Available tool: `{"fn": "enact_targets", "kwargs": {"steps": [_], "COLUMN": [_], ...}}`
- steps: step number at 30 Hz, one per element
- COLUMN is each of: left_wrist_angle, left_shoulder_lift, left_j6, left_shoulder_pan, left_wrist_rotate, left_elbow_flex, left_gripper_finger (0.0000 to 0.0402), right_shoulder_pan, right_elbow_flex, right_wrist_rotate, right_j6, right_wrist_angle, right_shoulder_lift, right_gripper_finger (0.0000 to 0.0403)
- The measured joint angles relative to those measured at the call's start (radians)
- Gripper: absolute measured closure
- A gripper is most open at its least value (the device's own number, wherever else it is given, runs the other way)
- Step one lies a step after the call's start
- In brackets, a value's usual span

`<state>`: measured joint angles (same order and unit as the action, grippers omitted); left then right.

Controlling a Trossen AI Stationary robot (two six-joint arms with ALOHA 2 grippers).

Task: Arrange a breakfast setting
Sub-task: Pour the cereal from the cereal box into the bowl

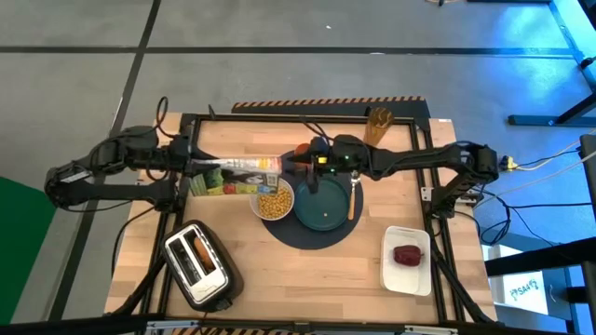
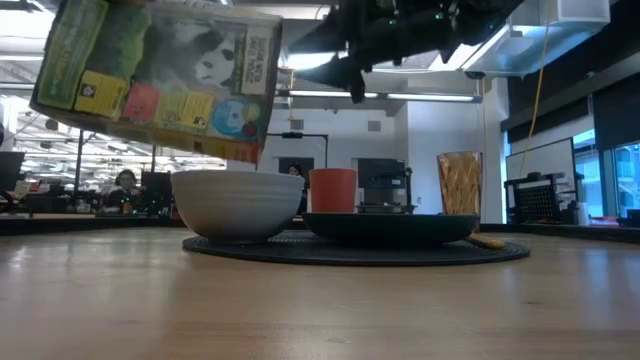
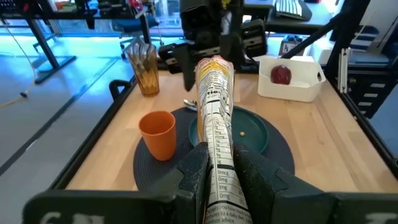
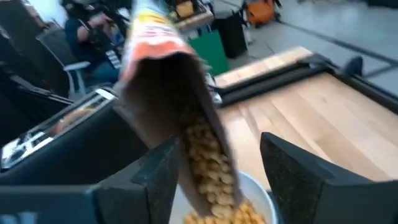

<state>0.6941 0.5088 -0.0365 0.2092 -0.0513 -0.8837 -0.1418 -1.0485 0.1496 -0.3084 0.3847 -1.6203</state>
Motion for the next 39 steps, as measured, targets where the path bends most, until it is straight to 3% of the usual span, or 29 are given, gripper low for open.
{"fn": "enact_targets", "kwargs": {"steps": [15,18,22,24,32,39], "left_wrist_angle": [-0.104,-0.115,-0.123,-0.122,-0.118,-0.034], "left_shoulder_lift": [-0.072,-0.085,-0.088,-0.088,-0.088,-0.066], "left_j6": [0.000,0.004,0.005,0.003,0.008,0.009], "left_shoulder_pan": [0.000,0.000,0.000,-0.001,-0.001,-0.001], "left_wrist_rotate": [-0.023,-0.022,-0.023,-0.023,0.012,0.015], "left_elbow_flex": [0.000,0.000,0.000,0.000,-0.002,-0.002], "left_gripper_finger": [0.0333,0.0336,0.0350,0.0355,0.0347,0.0303], "right_shoulder_pan": [0.018,0.017,0.017,0.017,0.017,0.018], "right_elbow_flex": [-0.166,-0.220,-0.325,-0.381,-0.571,-0.612], "right_wrist_rotate": [-0.008,0.019,0.056,0.076,0.079,0.080], "right_j6": [0.029,0.037,0.122,0.152,0.179,0.180], "right_wrist_angle": [-0.049,-0.106,-0.231,-0.315,-0.565,-0.617], "right_shoulder_lift": [-0.082,-0.081,-0.098,-0.113,-0.157,-0.176], "right_gripper_finger": [0.0217,0.0259,0.0360,0.0391,0.0401,0.0402]}}
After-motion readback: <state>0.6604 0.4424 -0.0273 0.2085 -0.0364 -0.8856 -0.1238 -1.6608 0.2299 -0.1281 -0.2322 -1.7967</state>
